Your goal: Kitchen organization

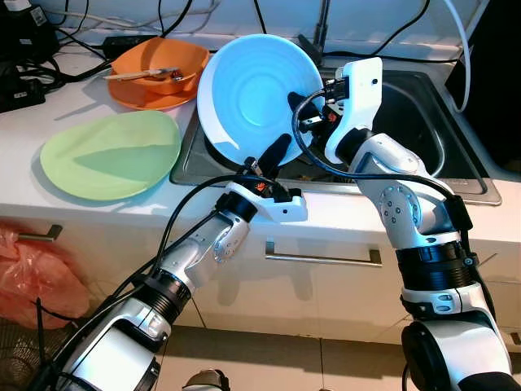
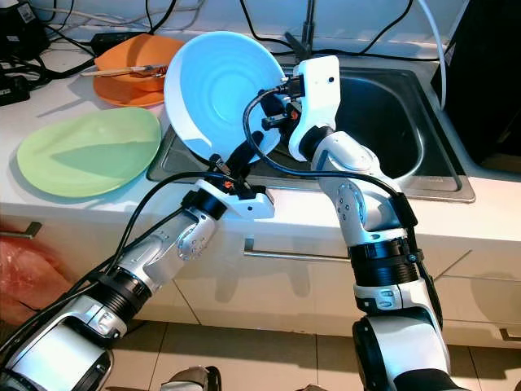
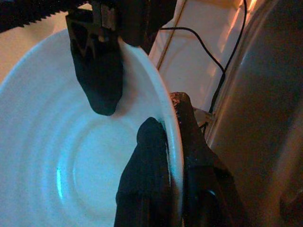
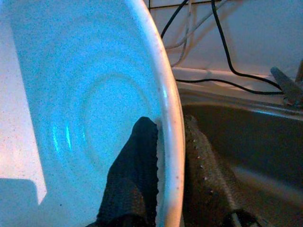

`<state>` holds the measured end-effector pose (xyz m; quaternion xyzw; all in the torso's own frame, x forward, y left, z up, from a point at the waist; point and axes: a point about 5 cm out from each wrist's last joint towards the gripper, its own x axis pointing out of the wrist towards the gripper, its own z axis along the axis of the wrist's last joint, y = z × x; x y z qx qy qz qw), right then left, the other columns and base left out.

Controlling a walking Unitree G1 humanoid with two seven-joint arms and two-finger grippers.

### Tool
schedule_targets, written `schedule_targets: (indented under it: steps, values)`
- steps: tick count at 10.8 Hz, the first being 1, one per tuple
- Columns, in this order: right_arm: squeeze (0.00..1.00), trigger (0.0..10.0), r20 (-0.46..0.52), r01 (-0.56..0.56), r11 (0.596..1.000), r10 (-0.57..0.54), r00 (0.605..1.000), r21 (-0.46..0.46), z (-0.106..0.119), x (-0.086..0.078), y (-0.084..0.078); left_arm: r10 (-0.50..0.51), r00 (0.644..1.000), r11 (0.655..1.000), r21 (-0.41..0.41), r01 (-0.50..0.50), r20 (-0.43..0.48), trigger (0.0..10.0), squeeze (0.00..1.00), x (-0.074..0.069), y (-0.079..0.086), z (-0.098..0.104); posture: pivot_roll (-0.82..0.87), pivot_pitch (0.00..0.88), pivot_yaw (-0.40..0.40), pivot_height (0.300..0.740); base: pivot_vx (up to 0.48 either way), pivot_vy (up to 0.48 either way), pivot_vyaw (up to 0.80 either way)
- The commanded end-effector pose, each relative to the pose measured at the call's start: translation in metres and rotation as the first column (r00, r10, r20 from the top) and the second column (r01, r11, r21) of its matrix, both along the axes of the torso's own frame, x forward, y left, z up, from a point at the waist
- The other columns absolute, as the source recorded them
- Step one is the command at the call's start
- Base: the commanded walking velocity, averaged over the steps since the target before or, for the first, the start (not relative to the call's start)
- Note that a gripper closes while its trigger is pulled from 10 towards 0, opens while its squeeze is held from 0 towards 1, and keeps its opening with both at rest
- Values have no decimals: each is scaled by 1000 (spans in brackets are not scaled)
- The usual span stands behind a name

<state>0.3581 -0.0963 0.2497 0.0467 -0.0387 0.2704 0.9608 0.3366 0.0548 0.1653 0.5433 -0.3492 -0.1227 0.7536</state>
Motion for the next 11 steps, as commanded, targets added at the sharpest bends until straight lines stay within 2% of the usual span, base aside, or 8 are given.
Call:
schedule_targets:
  steps: [1, 2, 3, 4, 5, 6, 9, 11]
  values:
    - [0, 0, -104, 147, 989, -149, 983, -29, -23, 7, -32, -1, 994, 994, -111, 13, 108, 8078, 0, 0, 4, 20, 52, 97, -2, 740, 0, 0, 0]
    - [0, 0, -105, 146, 989, -148, 983, -29, -23, 7, -32, -5, 994, 993, -115, 17, 110, 8706, 0, 0, 4, 20, 52, 97, -2, 740, 0, 0, 0]
    - [0, 0, -107, 145, 989, -147, 983, -28, -23, 7, -31, -19, 994, 992, -122, 32, 107, 10000, 0, -1, 2, 21, 50, 96, 2, 740, 0, 0, 0]
    - [0, 2275, -109, 148, 988, -151, 983, -30, -24, 7, -32, -38, 995, 988, -145, 52, 93, 10000, 447, -2, 1, 22, 49, 95, 1, 740, 0, 0, 0]
    - [0, 8078, -111, 151, 988, -153, 982, -31, -24, 7, -32, -52, 995, 986, -157, 65, 80, 10000, 1000, -2, 0, 21, 49, 95, 0, 740, 0, 0, 0]
    - [0, 10000, -112, 153, 988, -156, 981, -33, -24, 7, -32, -62, 996, 984, -161, 73, 70, 10000, 1000, -3, 0, 21, 49, 95, 0, 740, 0, 0, 0]
    - [0, 10000, -117, 159, 987, -162, 980, -33, -26, 7, -33, -94, 994, 979, -176, 103, 60, 10000, 1000, -5, -1, 20, 50, 97, 1, 740, 0, 0, 0]
    - [0, 10000, -129, 171, 985, -173, 976, -33, -30, 7, -33, -181, 983, 949, -261, 177, 11, 10000, 1000, -9, -6, 25, 49, 99, 1, 740, 0, 0, 0]
